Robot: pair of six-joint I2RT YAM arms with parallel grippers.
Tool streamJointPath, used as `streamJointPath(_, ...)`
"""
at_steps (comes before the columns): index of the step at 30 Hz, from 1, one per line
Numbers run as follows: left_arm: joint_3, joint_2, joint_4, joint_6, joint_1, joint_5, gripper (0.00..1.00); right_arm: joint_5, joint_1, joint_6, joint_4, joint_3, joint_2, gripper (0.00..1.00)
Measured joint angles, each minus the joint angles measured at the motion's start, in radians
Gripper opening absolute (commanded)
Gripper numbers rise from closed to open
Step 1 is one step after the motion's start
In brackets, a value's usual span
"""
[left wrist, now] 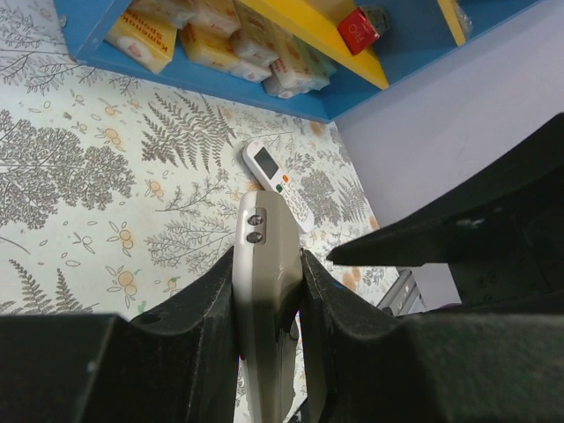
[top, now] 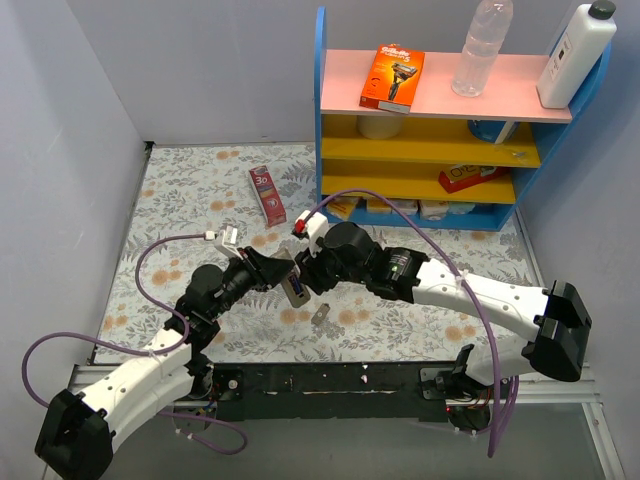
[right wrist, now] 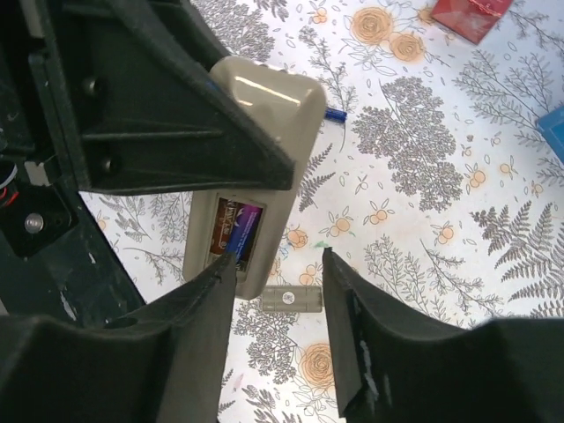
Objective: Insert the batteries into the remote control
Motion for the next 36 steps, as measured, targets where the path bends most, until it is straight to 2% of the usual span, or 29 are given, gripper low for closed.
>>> streamJointPath(3,-0.001,-0.003,-0.017,0.002,-0.001,-0.002,0.00,0.017,-0.003,0.038,0.000,0.002,0.000,0.60)
streamJointPath(8,-0.001,-0.017,-0.034,0.003,-0.001,-0.003,0.00,0.008,-0.003,0.095,0.005,0.014,0.019,0.61)
streamJointPath(18,0.003,-0.026,-0.046,0.001,-0.001,-0.003,0.00,0.015,-0.003,0.173,0.018,0.015,0.077,0.52)
streamJointPath(30,0.016,-0.026,-0.060,-0.006,-0.001,-0.007,0.00,0.004,0.000,0.205,0.047,0.013,0.114,0.50)
streamJointPath(34,0.016,-0.031,-0.088,-0.006,-0.001,-0.030,0.00,0.016,0.012,0.198,0.048,0.013,0.132,0.41)
streamJointPath(36,0.016,-0.038,-0.110,-0.005,-0.001,-0.039,0.00,0.024,0.025,0.192,0.049,0.013,0.142,0.32)
